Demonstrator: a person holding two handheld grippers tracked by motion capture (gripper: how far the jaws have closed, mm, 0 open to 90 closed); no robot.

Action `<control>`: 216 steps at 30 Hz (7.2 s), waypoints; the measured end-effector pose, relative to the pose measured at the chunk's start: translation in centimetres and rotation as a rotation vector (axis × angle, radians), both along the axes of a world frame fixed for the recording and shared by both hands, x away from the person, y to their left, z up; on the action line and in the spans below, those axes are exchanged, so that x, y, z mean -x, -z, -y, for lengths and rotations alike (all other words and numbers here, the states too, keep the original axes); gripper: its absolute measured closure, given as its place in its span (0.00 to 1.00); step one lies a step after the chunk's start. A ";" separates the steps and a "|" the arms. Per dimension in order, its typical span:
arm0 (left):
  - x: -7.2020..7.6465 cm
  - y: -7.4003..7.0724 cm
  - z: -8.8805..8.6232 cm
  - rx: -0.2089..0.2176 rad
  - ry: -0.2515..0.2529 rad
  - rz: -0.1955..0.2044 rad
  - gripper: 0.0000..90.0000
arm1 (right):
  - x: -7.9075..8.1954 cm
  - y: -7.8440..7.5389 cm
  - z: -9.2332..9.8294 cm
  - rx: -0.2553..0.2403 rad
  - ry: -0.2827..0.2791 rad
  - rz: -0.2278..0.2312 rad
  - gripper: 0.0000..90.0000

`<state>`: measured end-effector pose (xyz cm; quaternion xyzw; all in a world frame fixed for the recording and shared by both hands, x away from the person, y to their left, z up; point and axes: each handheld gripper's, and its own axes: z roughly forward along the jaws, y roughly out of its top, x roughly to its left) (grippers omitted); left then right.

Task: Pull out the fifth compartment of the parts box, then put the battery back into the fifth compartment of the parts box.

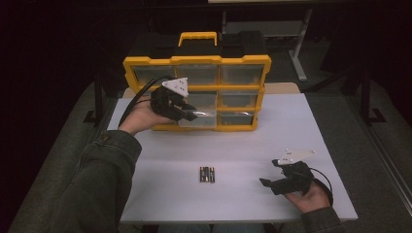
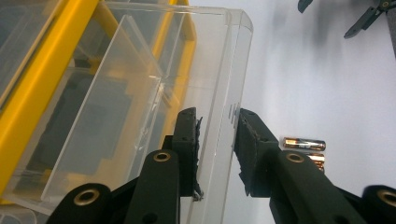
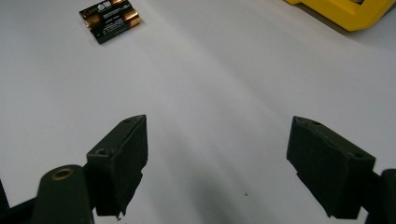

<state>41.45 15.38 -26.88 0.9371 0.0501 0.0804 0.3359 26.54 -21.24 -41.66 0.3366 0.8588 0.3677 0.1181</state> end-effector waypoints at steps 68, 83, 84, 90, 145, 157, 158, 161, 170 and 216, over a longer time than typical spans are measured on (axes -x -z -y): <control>4.4 -2.7 -4.8 0.199 -0.060 0.011 0.53 | -0.4 0.8 0.1 -0.006 0.041 -0.028 0.21; 8.7 0.7 -7.6 0.229 -0.157 0.013 0.44 | -0.5 1.0 0.1 -0.013 0.051 -0.032 0.21; 9.0 0.9 -7.7 0.231 -0.161 0.015 0.43 | -0.5 1.0 0.1 -0.012 0.048 -0.031 0.21; 10.3 2.7 -8.5 0.262 -0.189 0.004 0.42 | -0.5 1.2 0.3 -0.015 0.059 -0.042 0.21; 12.9 11.2 -11.3 0.224 -0.379 0.002 0.32 | -0.7 0.8 -2.4 -0.003 0.033 -0.091 0.21; 12.7 12.2 -11.3 0.194 -0.379 -0.010 0.31 | -2.1 -2.1 -6.1 -0.008 -0.020 -0.061 0.24; 12.6 12.3 -11.3 0.197 -0.382 -0.014 0.31 | -2.2 -2.3 -6.6 -0.007 -0.022 -0.073 0.25; 12.6 12.4 -11.4 0.192 -0.382 -0.011 0.31 | -2.7 -2.6 -7.9 0.008 -0.050 -0.069 0.26; 12.8 12.1 -11.8 0.245 -0.395 0.001 0.32 | -4.1 -2.6 -11.5 0.026 -0.074 -0.136 0.35; 12.8 11.5 -12.5 0.301 -0.380 0.008 0.32 | -5.9 1.0 -15.9 0.133 -0.091 -0.289 0.85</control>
